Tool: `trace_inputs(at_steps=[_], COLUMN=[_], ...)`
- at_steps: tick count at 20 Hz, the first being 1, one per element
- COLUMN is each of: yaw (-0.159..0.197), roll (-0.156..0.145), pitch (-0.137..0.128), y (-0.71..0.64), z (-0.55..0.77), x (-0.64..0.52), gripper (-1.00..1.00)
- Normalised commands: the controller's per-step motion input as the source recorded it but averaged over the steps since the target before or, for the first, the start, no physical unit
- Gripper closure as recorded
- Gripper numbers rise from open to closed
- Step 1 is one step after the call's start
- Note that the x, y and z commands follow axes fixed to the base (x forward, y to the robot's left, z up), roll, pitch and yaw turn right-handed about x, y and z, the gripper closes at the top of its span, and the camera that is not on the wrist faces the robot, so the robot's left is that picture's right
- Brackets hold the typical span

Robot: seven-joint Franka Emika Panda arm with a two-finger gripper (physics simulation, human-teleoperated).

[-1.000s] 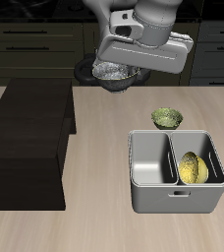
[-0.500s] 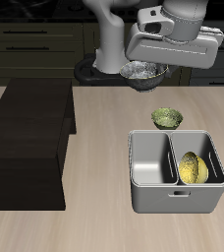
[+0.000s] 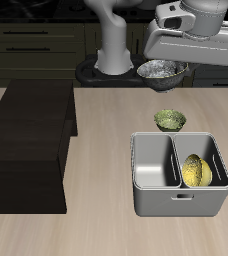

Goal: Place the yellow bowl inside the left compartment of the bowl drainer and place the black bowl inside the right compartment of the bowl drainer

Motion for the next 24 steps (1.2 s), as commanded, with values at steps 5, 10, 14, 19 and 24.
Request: trace_inputs(at_steps=[5,10,14,19,24], yaw=[0.0,-0.011,-0.008,-0.02,-0.027], roll=[0.007,0.004,0.02,0.008,-0.007], pitch=[-0.017,-0.013,-0.009,0.019,0.036], y=[0.32,0.18,0.14,0.1,0.03], z=[0.04,-0.08,-0.15,-0.23,-0.32], x=[0.14,0.21,0.1,0.12,0.15], gripper=[1.0,1.0,1.0,1.0,1.0])
